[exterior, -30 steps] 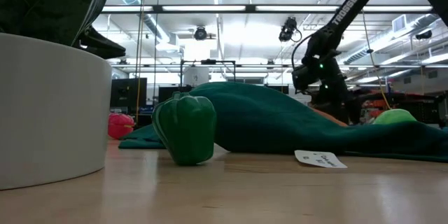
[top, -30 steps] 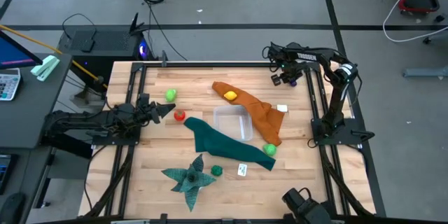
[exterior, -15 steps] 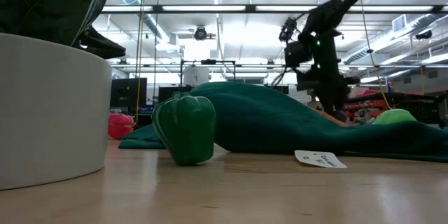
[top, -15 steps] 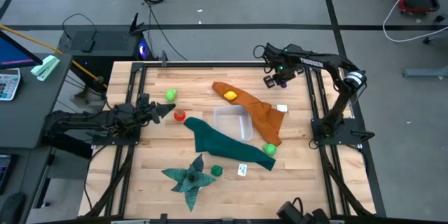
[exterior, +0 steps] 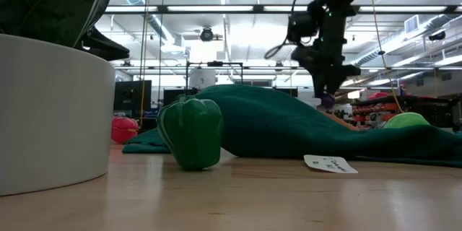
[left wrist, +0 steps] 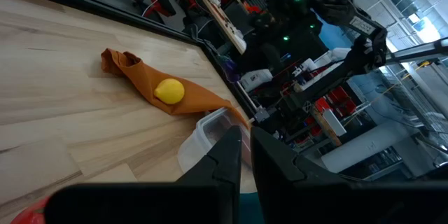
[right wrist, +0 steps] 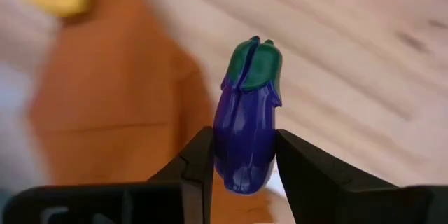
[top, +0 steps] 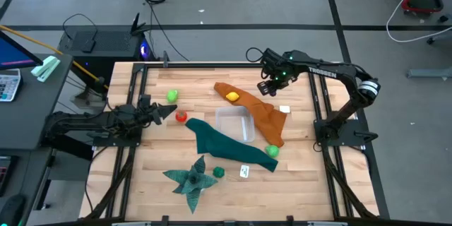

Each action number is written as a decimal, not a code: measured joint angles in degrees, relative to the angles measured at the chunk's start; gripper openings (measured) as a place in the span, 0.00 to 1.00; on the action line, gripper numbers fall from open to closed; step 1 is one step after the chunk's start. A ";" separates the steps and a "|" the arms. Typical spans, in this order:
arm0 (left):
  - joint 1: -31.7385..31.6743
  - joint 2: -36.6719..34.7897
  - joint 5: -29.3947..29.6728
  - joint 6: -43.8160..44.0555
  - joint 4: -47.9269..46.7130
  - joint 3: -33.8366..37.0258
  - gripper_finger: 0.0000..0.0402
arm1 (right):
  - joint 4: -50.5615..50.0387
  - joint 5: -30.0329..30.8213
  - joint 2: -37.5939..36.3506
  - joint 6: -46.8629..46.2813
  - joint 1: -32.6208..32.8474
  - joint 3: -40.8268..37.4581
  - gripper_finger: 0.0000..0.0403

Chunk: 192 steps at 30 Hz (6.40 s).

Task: Pick and placing Produce into tupperware
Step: Put the purple eggplant into the transparent bin, then put the green melon into the transparent bin

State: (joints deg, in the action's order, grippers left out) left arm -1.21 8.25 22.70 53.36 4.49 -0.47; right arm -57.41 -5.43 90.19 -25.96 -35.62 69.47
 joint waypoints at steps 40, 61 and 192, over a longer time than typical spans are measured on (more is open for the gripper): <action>0.08 0.11 -3.45 0.02 0.22 0.04 0.10 | 18.79 -15.78 7.28 -2.14 28.28 10.68 0.25; 0.08 0.00 -3.50 -0.15 0.28 0.04 0.11 | -9.02 3.03 26.34 30.51 27.71 31.45 0.25; -32.95 70.15 -19.33 -15.04 -66.74 -63.12 0.79 | -11.63 3.91 6.08 31.17 28.50 26.56 0.62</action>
State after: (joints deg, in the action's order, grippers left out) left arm -34.16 78.40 3.37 38.32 -62.25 -63.59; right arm -69.03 -1.52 96.27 5.21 -7.11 96.03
